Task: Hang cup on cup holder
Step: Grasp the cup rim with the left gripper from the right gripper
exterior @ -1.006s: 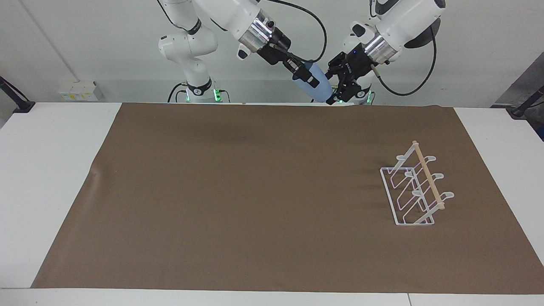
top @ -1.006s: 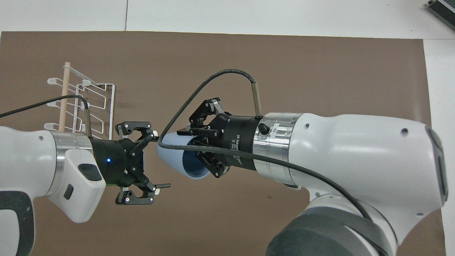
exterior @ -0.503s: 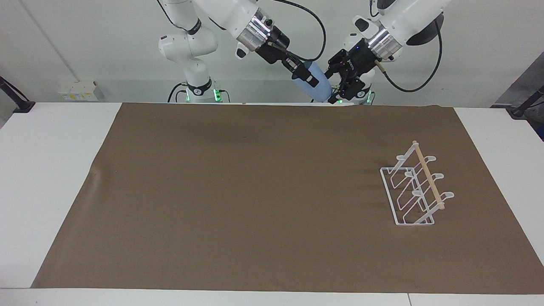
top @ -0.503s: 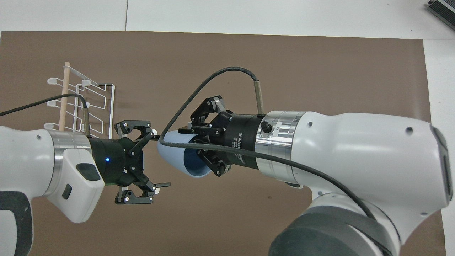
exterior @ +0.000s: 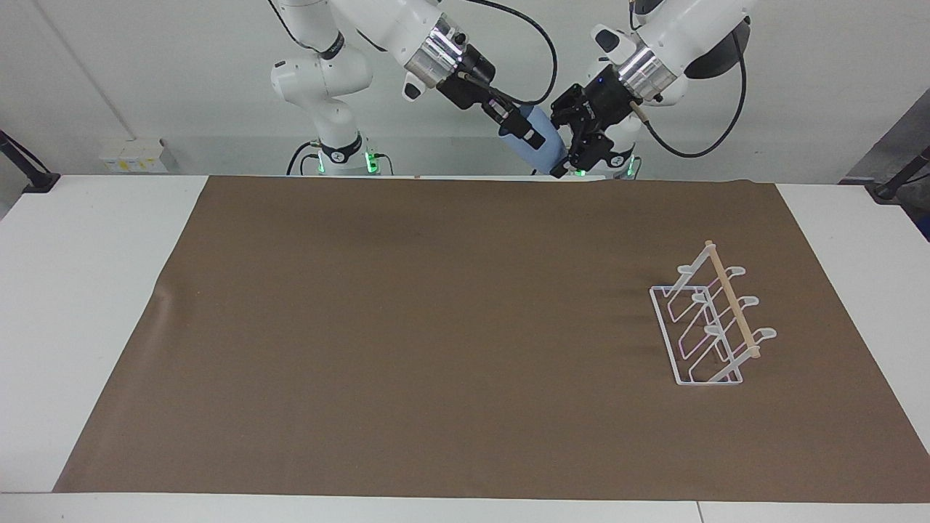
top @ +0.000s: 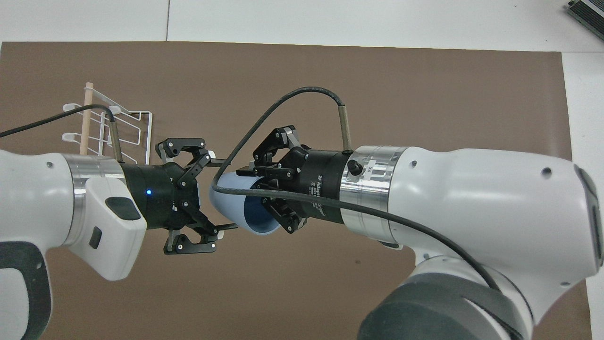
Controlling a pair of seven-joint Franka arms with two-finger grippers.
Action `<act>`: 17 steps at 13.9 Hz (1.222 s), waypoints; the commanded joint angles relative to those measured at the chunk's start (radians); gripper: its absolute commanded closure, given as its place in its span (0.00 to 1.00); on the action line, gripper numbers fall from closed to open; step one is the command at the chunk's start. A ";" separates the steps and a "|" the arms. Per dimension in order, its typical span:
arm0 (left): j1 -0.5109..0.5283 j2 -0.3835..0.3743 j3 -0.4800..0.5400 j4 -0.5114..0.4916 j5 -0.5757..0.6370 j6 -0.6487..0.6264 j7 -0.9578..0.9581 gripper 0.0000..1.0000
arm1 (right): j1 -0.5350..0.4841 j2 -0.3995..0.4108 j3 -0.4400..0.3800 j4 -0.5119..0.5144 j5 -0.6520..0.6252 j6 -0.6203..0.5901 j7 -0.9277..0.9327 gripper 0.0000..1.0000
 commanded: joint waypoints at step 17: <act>-0.005 0.016 -0.014 0.063 0.000 -0.036 -0.021 1.00 | -0.008 0.014 0.007 0.021 0.021 0.010 0.003 0.74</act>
